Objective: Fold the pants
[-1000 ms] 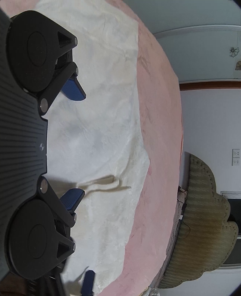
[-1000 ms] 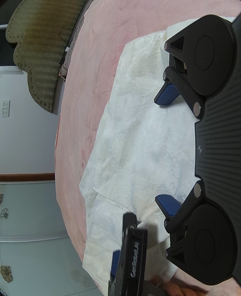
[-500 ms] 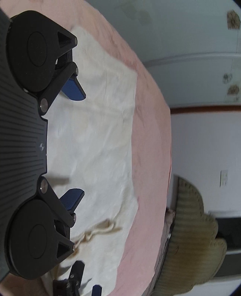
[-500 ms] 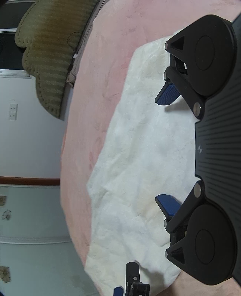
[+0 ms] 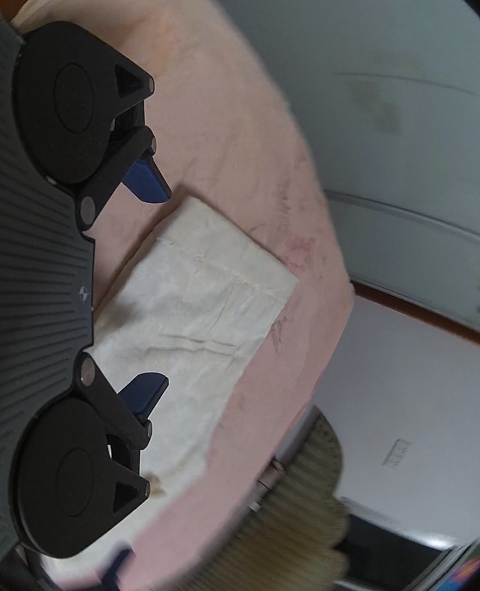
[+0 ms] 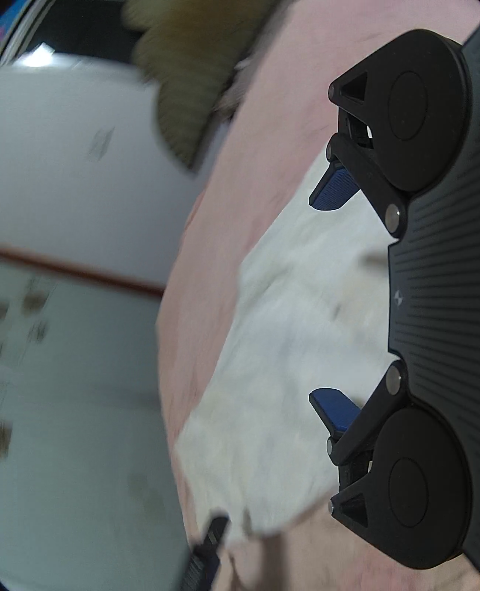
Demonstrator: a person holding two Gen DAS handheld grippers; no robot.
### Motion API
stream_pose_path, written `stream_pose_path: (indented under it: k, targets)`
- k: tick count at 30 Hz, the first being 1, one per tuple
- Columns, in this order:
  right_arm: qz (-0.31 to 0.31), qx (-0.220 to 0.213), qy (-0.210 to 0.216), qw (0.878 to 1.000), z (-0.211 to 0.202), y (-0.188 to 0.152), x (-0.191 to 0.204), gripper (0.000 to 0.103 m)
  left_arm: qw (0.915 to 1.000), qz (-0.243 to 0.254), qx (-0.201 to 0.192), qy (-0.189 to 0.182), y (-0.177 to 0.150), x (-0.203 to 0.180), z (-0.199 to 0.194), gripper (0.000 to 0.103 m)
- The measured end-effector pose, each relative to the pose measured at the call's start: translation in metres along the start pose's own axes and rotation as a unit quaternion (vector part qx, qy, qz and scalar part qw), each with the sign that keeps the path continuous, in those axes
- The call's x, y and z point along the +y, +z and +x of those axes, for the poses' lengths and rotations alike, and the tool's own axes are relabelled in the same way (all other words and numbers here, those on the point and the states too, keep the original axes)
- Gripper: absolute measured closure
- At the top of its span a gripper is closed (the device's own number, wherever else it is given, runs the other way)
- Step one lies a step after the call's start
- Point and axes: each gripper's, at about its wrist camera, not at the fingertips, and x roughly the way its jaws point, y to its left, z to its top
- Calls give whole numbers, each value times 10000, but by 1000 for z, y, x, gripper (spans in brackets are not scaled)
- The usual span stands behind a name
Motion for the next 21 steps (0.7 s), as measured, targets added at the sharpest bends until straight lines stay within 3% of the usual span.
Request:
stream_pose_path:
  k: [3, 6, 8, 13, 17, 21]
  targets:
    - [-1064, -196, 329, 9936, 9, 5, 55, 0, 9947, -742, 419, -580, 5, 23, 2, 6]
    - [-2084, -345, 235, 9772, 20, 0, 99, 0, 9867, -1195, 669, -871, 4, 36, 9, 6]
    - [-2395, -429, 166, 9698, 28, -1, 117, 0, 9816, -1395, 772, -1048, 4, 40, 17, 6]
    - [-2471, -452, -135, 9678, 51, 7, 137, 0, 9676, -1796, 995, -1470, 1, 44, 35, 5]
    - [-2510, -546, -553, 9649, 69, 16, 141, 0, 9595, -2031, 929, -1719, 3, 45, 52, 1]
    - [-2086, -716, -711, 9728, 67, 25, 130, 0, 9551, -2243, 752, -1783, 8, 44, 64, 1]
